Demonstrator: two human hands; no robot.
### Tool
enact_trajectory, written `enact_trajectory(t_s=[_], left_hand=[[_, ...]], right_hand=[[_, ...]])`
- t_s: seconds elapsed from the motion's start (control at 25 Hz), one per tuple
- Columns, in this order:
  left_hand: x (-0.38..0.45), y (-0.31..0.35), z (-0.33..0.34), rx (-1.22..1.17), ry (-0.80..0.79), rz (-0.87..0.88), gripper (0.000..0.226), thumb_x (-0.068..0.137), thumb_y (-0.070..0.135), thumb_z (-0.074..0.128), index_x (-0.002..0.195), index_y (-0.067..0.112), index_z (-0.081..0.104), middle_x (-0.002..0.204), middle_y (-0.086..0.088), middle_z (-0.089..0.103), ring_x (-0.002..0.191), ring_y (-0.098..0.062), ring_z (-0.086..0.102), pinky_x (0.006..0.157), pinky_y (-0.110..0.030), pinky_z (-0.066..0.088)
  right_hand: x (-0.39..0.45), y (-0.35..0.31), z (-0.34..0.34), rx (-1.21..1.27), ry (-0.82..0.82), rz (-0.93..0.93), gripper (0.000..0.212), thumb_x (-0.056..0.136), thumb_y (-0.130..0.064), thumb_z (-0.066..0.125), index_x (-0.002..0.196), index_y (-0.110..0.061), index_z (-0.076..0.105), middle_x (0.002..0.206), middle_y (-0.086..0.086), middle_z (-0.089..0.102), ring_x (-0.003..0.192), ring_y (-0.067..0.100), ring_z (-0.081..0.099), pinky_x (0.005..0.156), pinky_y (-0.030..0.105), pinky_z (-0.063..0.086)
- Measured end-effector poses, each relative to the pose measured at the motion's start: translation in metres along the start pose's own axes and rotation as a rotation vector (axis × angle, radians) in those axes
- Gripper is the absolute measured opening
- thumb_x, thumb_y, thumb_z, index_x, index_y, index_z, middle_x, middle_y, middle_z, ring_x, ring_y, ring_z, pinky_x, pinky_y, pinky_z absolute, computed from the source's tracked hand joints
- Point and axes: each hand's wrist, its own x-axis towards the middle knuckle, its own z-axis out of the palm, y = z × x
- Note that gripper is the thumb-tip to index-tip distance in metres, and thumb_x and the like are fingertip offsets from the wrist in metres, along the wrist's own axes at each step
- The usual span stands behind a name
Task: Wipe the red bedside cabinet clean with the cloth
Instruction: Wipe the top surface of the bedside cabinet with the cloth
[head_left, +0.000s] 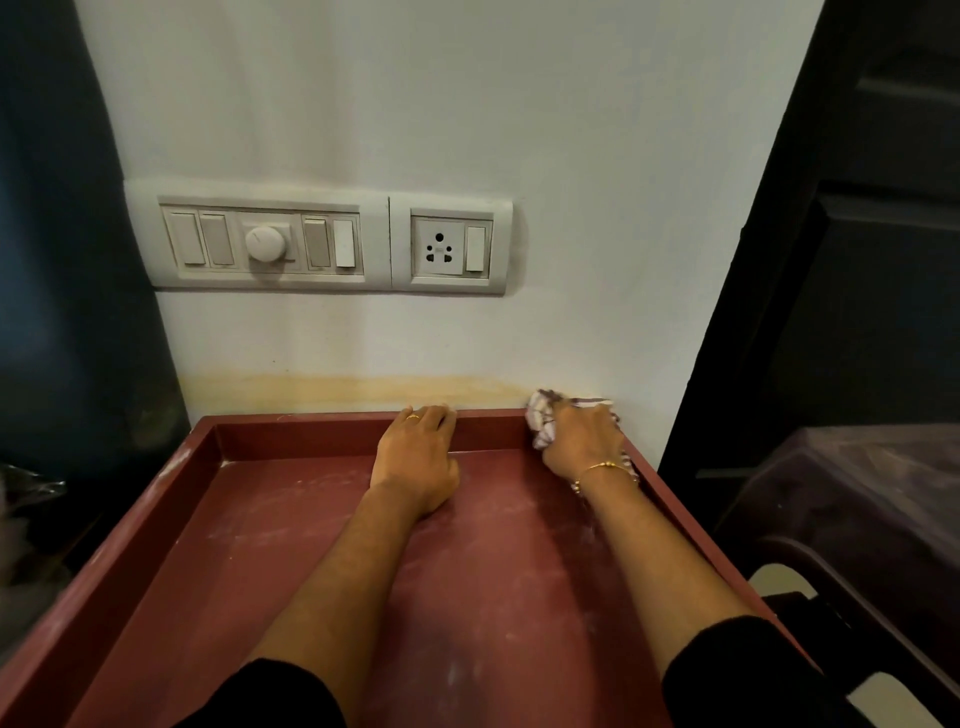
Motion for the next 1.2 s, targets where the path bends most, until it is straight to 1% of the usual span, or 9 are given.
enact_trajectory(t_s=[0.12, 0.28, 0.48, 0.56, 0.72, 0.84, 0.96, 1.04, 1.2], left_hand=[[0.001, 0.000, 0.000, 0.004, 0.004, 0.003, 0.060, 0.090, 0.025, 0.036, 0.146, 0.012, 0.020, 0.152, -0.004, 0.026, 0.138, -0.020, 0.030, 0.120, -0.032, 0.007], [0.002, -0.001, 0.002, 0.013, 0.005, 0.007, 0.062, 0.089, 0.025, 0.039, 0.146, 0.011, 0.021, 0.152, -0.005, 0.027, 0.138, -0.020, 0.029, 0.119, -0.032, 0.008], [0.000, -0.002, 0.003, 0.018, 0.009, 0.005, 0.061, 0.090, 0.025, 0.036, 0.147, 0.012, 0.018, 0.153, -0.005, 0.025, 0.138, -0.020, 0.029, 0.119, -0.032, 0.007], [0.001, -0.003, 0.002, 0.038, -0.002, 0.015, 0.060, 0.090, 0.025, 0.036, 0.147, 0.011, 0.019, 0.154, -0.005, 0.024, 0.138, -0.021, 0.029, 0.119, -0.032, 0.006], [0.006, -0.006, -0.004, 0.076, -0.011, 0.056, 0.054, 0.091, 0.025, 0.035, 0.142, 0.011, 0.028, 0.151, -0.007, 0.029, 0.135, -0.021, 0.035, 0.119, -0.034, 0.005], [0.005, -0.022, -0.014, 0.166, -0.054, 0.130, 0.057, 0.092, 0.026, 0.034, 0.146, 0.010, 0.020, 0.153, -0.008, 0.025, 0.139, -0.021, 0.029, 0.121, -0.038, 0.000], [-0.007, -0.060, -0.026, 0.191, -0.011, 0.081, 0.050, 0.091, 0.026, 0.038, 0.139, 0.011, 0.036, 0.145, -0.009, 0.038, 0.132, -0.024, 0.037, 0.119, -0.035, 0.018], [-0.020, -0.090, -0.030, 0.197, -0.004, 0.000, 0.044, 0.090, 0.026, 0.038, 0.130, 0.010, 0.046, 0.135, -0.009, 0.048, 0.122, -0.024, 0.045, 0.108, -0.034, 0.034], [-0.042, -0.118, -0.030, 0.112, -0.026, -0.182, 0.040, 0.092, 0.030, 0.036, 0.124, 0.011, 0.051, 0.126, -0.006, 0.053, 0.111, -0.020, 0.051, 0.093, -0.031, 0.045]], right_hand=[[0.001, -0.023, 0.006, 0.012, 0.057, 0.091, 0.027, 0.088, -0.020, 0.057, 0.113, -0.011, 0.060, 0.121, 0.011, 0.060, 0.118, 0.031, 0.051, 0.089, 0.034, 0.048], [-0.015, -0.052, 0.004, 0.095, 0.007, -0.149, 0.040, 0.084, -0.022, 0.061, 0.121, -0.007, 0.053, 0.125, 0.013, 0.057, 0.121, 0.034, 0.047, 0.092, 0.038, 0.047], [-0.004, -0.001, -0.009, -0.004, -0.008, 0.093, 0.038, 0.086, -0.026, 0.061, 0.118, -0.006, 0.057, 0.124, 0.014, 0.059, 0.121, 0.034, 0.050, 0.094, 0.036, 0.046], [-0.008, -0.021, -0.009, 0.049, 0.017, 0.045, 0.033, 0.087, -0.024, 0.058, 0.117, -0.009, 0.058, 0.125, 0.013, 0.059, 0.121, 0.033, 0.050, 0.094, 0.034, 0.045], [-0.024, -0.065, -0.004, 0.111, -0.048, -0.268, 0.039, 0.086, -0.020, 0.056, 0.123, -0.012, 0.052, 0.124, 0.013, 0.059, 0.119, 0.035, 0.048, 0.094, 0.036, 0.045], [-0.017, -0.040, -0.005, 0.158, -0.032, -0.159, 0.046, 0.082, -0.022, 0.060, 0.127, -0.018, 0.050, 0.122, 0.016, 0.059, 0.120, 0.038, 0.047, 0.094, 0.041, 0.048], [-0.020, -0.048, 0.000, 0.126, 0.007, -0.042, 0.040, 0.084, -0.021, 0.061, 0.122, -0.012, 0.053, 0.124, 0.012, 0.058, 0.122, 0.033, 0.045, 0.095, 0.038, 0.046], [-0.025, -0.084, 0.003, 0.196, 0.016, -0.137, 0.039, 0.083, -0.023, 0.061, 0.120, -0.013, 0.055, 0.123, 0.009, 0.059, 0.122, 0.030, 0.046, 0.095, 0.035, 0.046], [-0.025, -0.098, 0.002, 0.172, -0.075, -0.308, 0.040, 0.081, -0.027, 0.060, 0.119, -0.015, 0.054, 0.117, 0.013, 0.061, 0.118, 0.035, 0.049, 0.092, 0.040, 0.049]])
